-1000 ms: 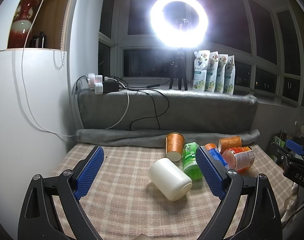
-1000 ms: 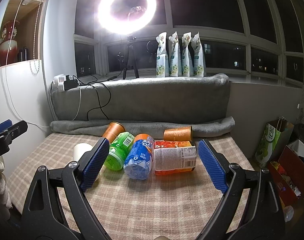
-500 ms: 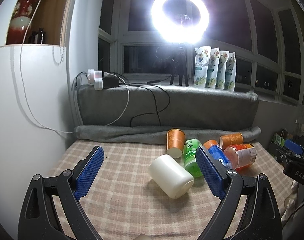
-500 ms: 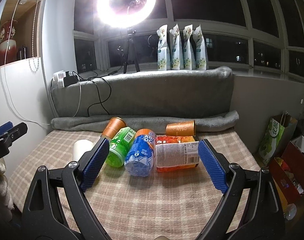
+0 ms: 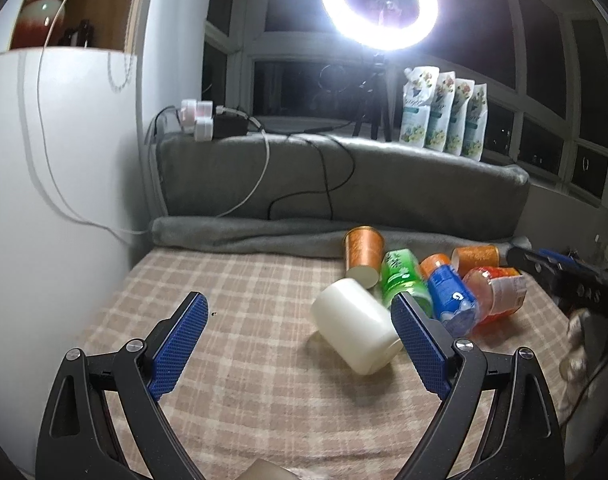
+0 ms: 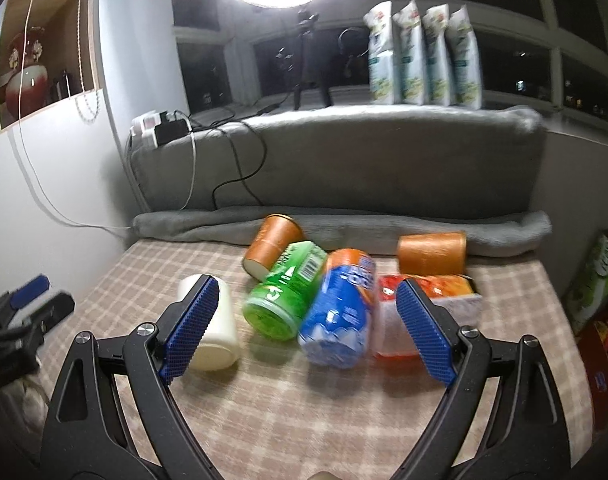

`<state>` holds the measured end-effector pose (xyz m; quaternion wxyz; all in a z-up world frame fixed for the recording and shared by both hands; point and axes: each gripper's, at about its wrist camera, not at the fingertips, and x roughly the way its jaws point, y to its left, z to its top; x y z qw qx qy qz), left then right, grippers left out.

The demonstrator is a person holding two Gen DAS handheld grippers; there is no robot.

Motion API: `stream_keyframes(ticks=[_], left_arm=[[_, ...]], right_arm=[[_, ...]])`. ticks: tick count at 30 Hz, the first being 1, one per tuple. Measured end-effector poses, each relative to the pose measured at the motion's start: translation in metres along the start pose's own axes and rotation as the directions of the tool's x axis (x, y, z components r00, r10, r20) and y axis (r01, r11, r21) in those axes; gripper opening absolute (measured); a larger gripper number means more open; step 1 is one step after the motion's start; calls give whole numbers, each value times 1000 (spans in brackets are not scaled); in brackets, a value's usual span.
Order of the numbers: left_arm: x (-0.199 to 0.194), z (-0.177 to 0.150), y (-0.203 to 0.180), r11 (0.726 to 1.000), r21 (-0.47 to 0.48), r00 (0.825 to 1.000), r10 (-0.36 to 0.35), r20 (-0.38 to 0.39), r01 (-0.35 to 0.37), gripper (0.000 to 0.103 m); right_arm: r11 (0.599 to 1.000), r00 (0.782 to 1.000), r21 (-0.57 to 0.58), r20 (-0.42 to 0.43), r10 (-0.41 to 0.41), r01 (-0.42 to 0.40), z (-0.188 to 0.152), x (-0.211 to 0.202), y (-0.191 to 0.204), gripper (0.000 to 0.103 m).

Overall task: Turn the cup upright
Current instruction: 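Move the right tool toward the lying orange paper cup and close on it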

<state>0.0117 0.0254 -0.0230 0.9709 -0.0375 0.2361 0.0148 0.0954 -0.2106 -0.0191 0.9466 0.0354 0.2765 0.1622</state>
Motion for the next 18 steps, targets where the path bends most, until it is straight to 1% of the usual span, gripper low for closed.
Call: stream_keyframes(ticks=[5, 8, 10, 12, 14, 18], left_arm=[[8, -8, 14, 1000, -20, 999, 8, -41, -8, 93], [12, -12, 22, 999, -33, 998, 16, -58, -18, 93], [14, -15, 28, 999, -42, 997, 22, -70, -25, 93], [16, -17, 33, 998, -50, 997, 27, -79, -31, 93], [16, -20, 38, 998, -59, 996, 33, -86, -38, 93], [19, -25, 45, 996, -70, 994, 42, -105, -50, 93]], right_arm=[[995, 992, 58, -98, 83, -78, 20, 44, -1, 92], [991, 983, 89, -148, 113, -101, 32, 70, -1, 92], [984, 971, 123, -188, 147, -126, 40, 88, 0, 92], [974, 954, 170, -233, 188, -150, 47, 108, 0, 92], [967, 941, 200, -265, 212, -161, 55, 125, 1, 92], [968, 918, 201, -336, 210, -148, 72, 164, 10, 92]])
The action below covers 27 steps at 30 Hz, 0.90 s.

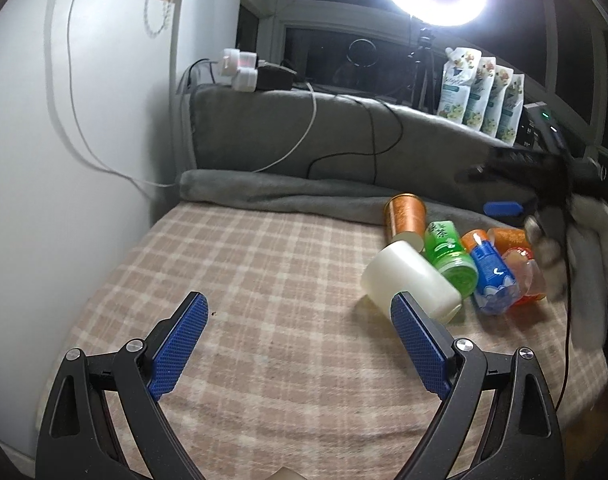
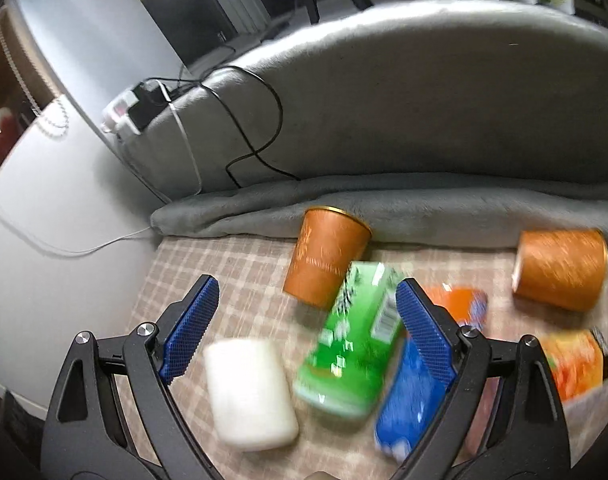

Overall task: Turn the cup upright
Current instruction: 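Move the right tool toward the lying orange paper cup and close on it, then lift the orange cup with the right tool and carry it toward the left tool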

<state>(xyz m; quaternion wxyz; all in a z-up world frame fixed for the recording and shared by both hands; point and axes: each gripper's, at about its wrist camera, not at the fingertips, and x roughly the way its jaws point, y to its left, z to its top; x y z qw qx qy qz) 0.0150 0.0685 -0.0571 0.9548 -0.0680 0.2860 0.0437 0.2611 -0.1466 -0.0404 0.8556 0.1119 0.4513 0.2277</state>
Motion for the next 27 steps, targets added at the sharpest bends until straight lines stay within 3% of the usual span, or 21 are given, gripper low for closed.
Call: stream_keyframes(ticks=[11, 23, 25, 27], left_arm=[[9, 0, 24, 998, -46, 999, 39, -17, -40, 93], [16, 1, 38, 996, -71, 998, 56, -26, -58, 93], [15, 1, 40, 995, -73, 998, 60, -24, -61, 93], [15, 2, 42, 995, -75, 998, 62, -21, -64, 93]], right_arm=[[997, 977, 32, -206, -60, 68, 36, 81, -2, 86], [983, 943, -34, -280, -181, 178, 45, 131, 9, 85], [979, 937, -51, -284, -204, 197, 45, 137, 10, 75], [979, 936, -54, -285, -206, 199, 45, 139, 11, 73]])
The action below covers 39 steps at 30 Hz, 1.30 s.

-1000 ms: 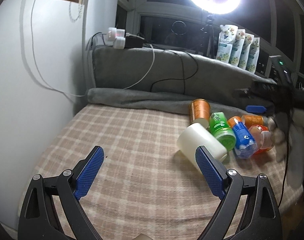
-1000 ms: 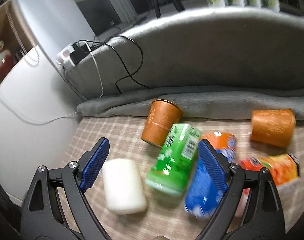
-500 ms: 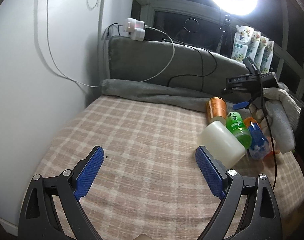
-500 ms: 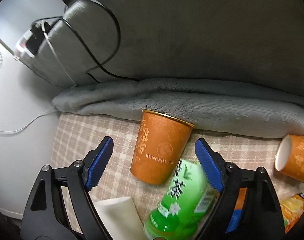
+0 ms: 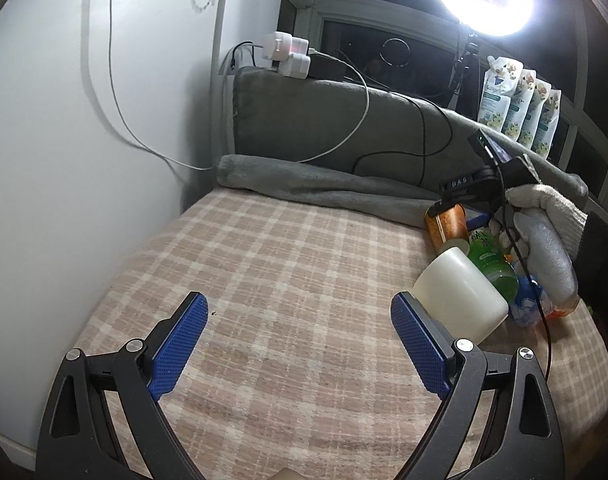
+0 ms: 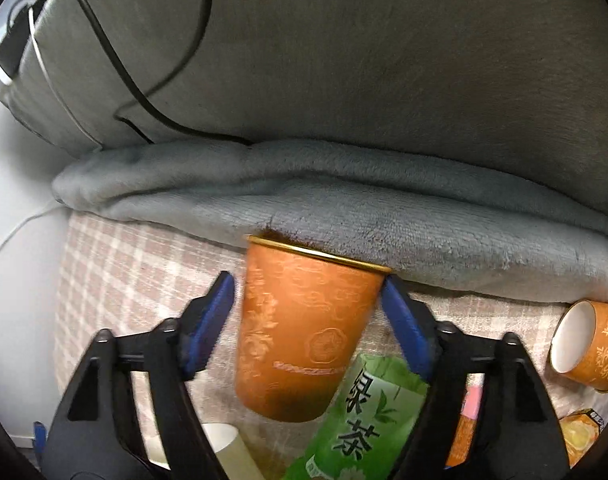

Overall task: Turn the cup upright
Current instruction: 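Lift the orange cup with the right tool and carry it toward the left tool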

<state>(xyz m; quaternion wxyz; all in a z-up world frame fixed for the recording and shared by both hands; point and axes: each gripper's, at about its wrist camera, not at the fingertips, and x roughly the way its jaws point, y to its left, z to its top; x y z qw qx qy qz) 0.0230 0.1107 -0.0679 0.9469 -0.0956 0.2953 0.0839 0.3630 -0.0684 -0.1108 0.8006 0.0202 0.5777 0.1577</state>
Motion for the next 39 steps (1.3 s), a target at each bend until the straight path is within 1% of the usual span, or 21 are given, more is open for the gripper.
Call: stream_keyframes(ticks=[3, 6, 7, 11, 15, 18, 23, 25, 31, 36, 39], left_arm=[[-2, 2, 2, 1000, -4, 1000, 4, 4, -4, 93], [-3, 3, 3, 1000, -6, 1000, 6, 6, -6, 93], [-4, 3, 3, 1000, -5, 1000, 7, 7, -6, 93], [-8, 5, 2, 1000, -2, 1000, 8, 15, -8, 93], [-14, 6, -2, 1000, 7, 1000, 6, 26, -6, 93], [-20, 7, -6, 1000, 15, 999, -5, 33, 4, 93], [-31, 8, -17, 999, 35, 998, -42, 41, 40, 93], [-33, 8, -22, 997, 33, 997, -66, 32, 65, 93], [-39, 3, -44, 989, 47, 990, -138, -1, 138, 93], [-38, -1, -63, 974, 48, 974, -220, -55, 223, 93], [-37, -4, -73, 965, 44, 963, -255, -85, 260, 93]], right_arm=[[1000, 1000, 3, 6, 9, -9, 1, -3, -3, 72], [999, 999, 4, 20, 38, -38, -2, -7, -5, 71], [999, 999, 1, 25, 43, -44, -6, -13, -9, 71], [997, 995, -15, 66, 74, -74, -10, -28, -3, 71], [992, 986, -26, 109, 126, -124, -15, -53, -1, 71], [984, 975, -50, 135, 177, -172, -24, -82, -7, 71], [972, 960, -86, 157, 232, -220, -53, -118, -13, 71], [970, 959, -95, 161, 235, -222, -71, -130, -16, 71], [966, 956, -101, 146, 253, -240, -125, -160, -41, 71], [964, 957, -81, 125, 260, -251, -168, -158, -51, 71], [963, 958, -55, 100, 267, -263, -191, -150, -61, 71]])
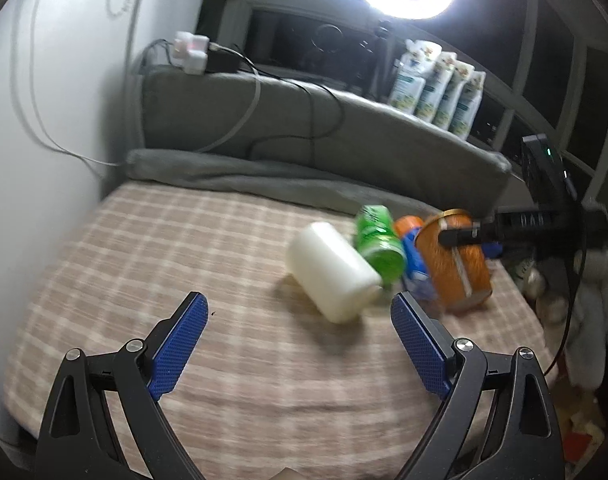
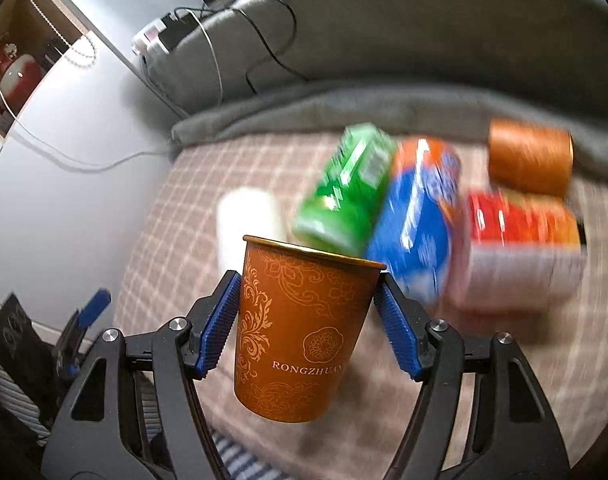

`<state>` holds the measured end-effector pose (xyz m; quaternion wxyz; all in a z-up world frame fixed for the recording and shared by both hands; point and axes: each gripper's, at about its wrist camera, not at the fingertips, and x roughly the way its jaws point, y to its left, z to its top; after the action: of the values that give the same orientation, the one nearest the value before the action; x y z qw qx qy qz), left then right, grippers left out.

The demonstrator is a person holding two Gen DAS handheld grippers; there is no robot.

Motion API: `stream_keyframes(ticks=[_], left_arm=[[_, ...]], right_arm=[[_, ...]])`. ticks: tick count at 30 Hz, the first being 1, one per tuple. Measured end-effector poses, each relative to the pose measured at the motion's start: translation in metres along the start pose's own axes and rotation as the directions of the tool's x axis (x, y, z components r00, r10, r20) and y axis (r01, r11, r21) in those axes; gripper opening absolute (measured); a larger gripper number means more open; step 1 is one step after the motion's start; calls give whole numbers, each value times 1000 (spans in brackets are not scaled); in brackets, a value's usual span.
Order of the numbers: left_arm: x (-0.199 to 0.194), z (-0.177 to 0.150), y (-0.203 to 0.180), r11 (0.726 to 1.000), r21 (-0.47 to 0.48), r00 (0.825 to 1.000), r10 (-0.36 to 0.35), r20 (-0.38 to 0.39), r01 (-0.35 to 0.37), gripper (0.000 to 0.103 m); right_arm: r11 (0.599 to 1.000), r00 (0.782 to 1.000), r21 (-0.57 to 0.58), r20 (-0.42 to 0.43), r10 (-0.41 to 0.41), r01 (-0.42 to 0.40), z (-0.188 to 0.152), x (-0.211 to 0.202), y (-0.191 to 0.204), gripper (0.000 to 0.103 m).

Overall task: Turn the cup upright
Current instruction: 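Lift the orange cup with the right tool and carry it toward the left tool, then close the left tool on the orange cup while the right tool releases it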

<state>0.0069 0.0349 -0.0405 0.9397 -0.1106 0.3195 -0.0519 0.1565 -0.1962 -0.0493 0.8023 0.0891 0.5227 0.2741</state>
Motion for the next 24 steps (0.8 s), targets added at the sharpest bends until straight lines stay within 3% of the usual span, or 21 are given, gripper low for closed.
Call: stream_keyframes(ticks=[9, 17, 20, 24], left_arm=[[19, -8, -26, 993, -3, 985, -119, -125, 120, 93], [37, -10, -42, 985, -10, 964, -171, -204, 173, 93], [48, -10, -44, 977, -39, 943, -213, -255, 210, 93], [67, -10, -49, 955, -95, 895, -295, -335, 280, 93]], right_arm=[[1000, 995, 29, -97, 11, -9, -44, 39, -15, 72], [1000, 998, 20, -66, 23, -21, -52, 31, -23, 82], [998, 999, 38, -23, 41, -41, -57, 15, -29, 82], [993, 996, 93, 61, 62, -67, -73, -17, -45, 82]])
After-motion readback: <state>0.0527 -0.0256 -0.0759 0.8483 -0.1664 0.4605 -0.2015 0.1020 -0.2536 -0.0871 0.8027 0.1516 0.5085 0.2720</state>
